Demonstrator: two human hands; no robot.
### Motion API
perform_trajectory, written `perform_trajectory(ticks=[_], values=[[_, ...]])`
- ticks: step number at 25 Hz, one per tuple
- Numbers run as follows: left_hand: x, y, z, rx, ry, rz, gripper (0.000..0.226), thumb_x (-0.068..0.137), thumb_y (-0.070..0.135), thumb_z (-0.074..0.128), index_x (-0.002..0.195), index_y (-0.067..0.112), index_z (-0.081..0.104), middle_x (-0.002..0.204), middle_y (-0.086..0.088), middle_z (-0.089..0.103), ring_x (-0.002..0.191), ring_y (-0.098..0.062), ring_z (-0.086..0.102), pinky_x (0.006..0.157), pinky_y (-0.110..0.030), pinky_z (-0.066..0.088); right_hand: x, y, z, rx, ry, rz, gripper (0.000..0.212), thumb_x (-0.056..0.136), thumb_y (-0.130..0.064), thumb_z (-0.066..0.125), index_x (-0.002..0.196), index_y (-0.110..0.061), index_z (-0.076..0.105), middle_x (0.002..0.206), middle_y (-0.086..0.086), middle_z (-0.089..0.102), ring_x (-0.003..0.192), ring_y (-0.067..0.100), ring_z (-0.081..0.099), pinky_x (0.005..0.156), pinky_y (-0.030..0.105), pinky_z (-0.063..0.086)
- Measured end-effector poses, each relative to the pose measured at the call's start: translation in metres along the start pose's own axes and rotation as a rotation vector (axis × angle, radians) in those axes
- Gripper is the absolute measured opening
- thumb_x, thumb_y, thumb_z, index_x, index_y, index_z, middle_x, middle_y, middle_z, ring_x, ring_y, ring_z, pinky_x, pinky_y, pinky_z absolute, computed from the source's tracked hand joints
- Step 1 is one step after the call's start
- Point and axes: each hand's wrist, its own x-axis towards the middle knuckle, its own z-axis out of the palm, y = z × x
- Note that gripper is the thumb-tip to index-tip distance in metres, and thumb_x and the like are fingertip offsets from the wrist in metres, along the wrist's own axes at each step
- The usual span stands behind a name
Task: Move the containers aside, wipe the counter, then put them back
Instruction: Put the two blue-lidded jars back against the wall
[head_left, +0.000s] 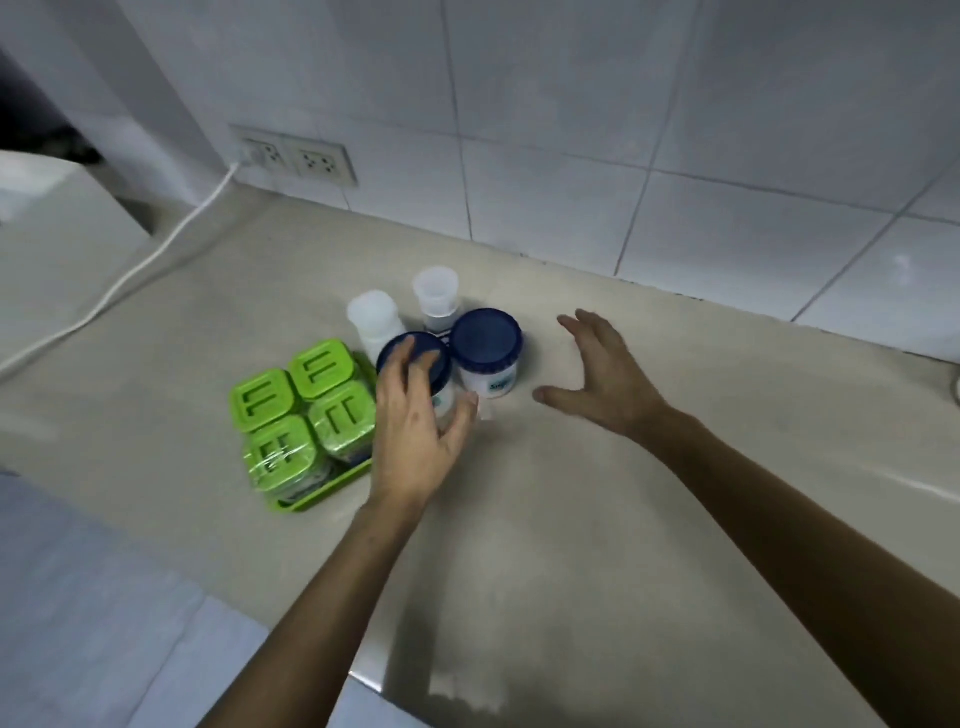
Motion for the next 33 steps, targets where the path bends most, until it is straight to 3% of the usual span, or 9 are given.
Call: perform_trajectory(ticks=[3,8,12,15,17,22,25,28,33], values=[[0.026,-0.027,-0.007,0.124,-0.062,-0.188,0.068,0.078,0.046,0.062,0.131,0.006,0.043,0.142,-0.021,0.038,0.131,-0.038,0.036,0.108,-0.044,0.036,0.036,-0.042,0.026,0.025,-0.133,-0.009,0.111,0.066,-0.052,0.077,0.151,-0.018,0.014,0.159,0.012,0.009,0.147,0.028,0.011,0.117,0.044,0.022],[0.042,-0.028,0.003,0.170,-0.105,-0.240,0.064,0.070,0.039,0.070,0.122,0.009,0.051,0.121,-0.017,0.051,0.110,-0.038,0.048,0.096,-0.045,0.043,0.059,-0.058,0.044,0.076,-0.046,0.032,0.088,0.063,-0.035,0.081,0.138,-0.020,0.038,0.139,0.009,0.038,0.121,0.030,0.047,0.100,0.044,0.045],[0.038,-0.021,-0.001,0.151,-0.058,-0.257,0.063,0.064,0.038,0.074,0.118,0.011,0.057,0.115,-0.019,0.053,0.106,-0.038,0.049,0.094,-0.042,0.044,0.042,-0.046,0.030,0.060,0.026,0.020,0.082,0.060,-0.039,0.083,0.131,-0.023,0.045,0.132,0.004,0.047,0.112,0.024,0.053,0.089,0.035,0.049],[0.037,0.002,-0.013,0.031,-0.080,-0.189,0.066,0.056,0.046,0.073,0.113,0.014,0.060,0.110,-0.013,0.057,0.105,-0.030,0.052,0.092,-0.036,0.043,0.011,-0.012,-0.005,0.084,0.113,0.049,0.080,0.058,-0.044,0.082,0.127,-0.028,0.046,0.130,-0.004,0.048,0.110,0.017,0.052,0.085,0.028,0.047],[0.042,0.033,-0.009,-0.026,-0.194,-0.115,0.064,0.057,0.046,0.076,0.112,0.017,0.059,0.110,-0.007,0.055,0.106,-0.024,0.050,0.090,-0.032,0.043,-0.016,0.030,-0.041,0.065,0.165,0.127,0.078,0.058,-0.046,0.082,0.125,-0.030,0.046,0.128,-0.006,0.049,0.109,0.015,0.051,0.084,0.026,0.044],[0.047,0.141,0.065,-0.134,-0.399,0.099,0.060,0.061,0.042,0.080,0.112,0.021,0.056,0.113,0.000,0.049,0.109,-0.018,0.044,0.082,-0.023,0.037,-0.084,0.151,-0.135,-0.079,0.336,0.338,0.067,0.064,-0.043,0.081,0.121,-0.028,0.051,0.128,0.001,0.051,0.110,0.022,0.053,0.083,0.026,0.040],[0.048,0.198,0.121,-0.168,-0.482,0.186,0.059,0.064,0.041,0.078,0.114,0.021,0.055,0.118,0.002,0.045,0.114,-0.015,0.040,0.084,-0.021,0.035,-0.108,0.206,-0.161,-0.178,0.393,0.400,0.065,0.064,-0.045,0.080,0.120,-0.023,0.055,0.126,0.006,0.055,0.107,0.028,0.056,0.087,0.033,0.044],[0.058,0.248,0.172,-0.172,-0.521,0.226,0.052,0.065,0.042,0.076,0.108,0.020,0.055,0.116,0.002,0.043,0.113,-0.014,0.038,0.083,-0.020,0.034,-0.113,0.254,-0.173,-0.455,0.483,0.344,0.064,0.061,-0.051,0.077,0.114,-0.019,0.061,0.113,0.008,0.065,0.100,0.033,0.058,0.097,0.042,0.034],[0.078,0.305,0.227,-0.071,-0.524,0.247,0.053,0.065,0.042,0.076,0.105,0.015,0.055,0.115,-0.005,0.044,0.112,-0.020,0.040,0.082,-0.024,0.038,-0.115,0.287,-0.190,-0.577,0.482,0.389,0.063,0.065,-0.062,0.069,0.111,-0.020,0.061,0.106,0.006,0.069,0.095,0.032,0.058,0.087,0.043,0.036]])
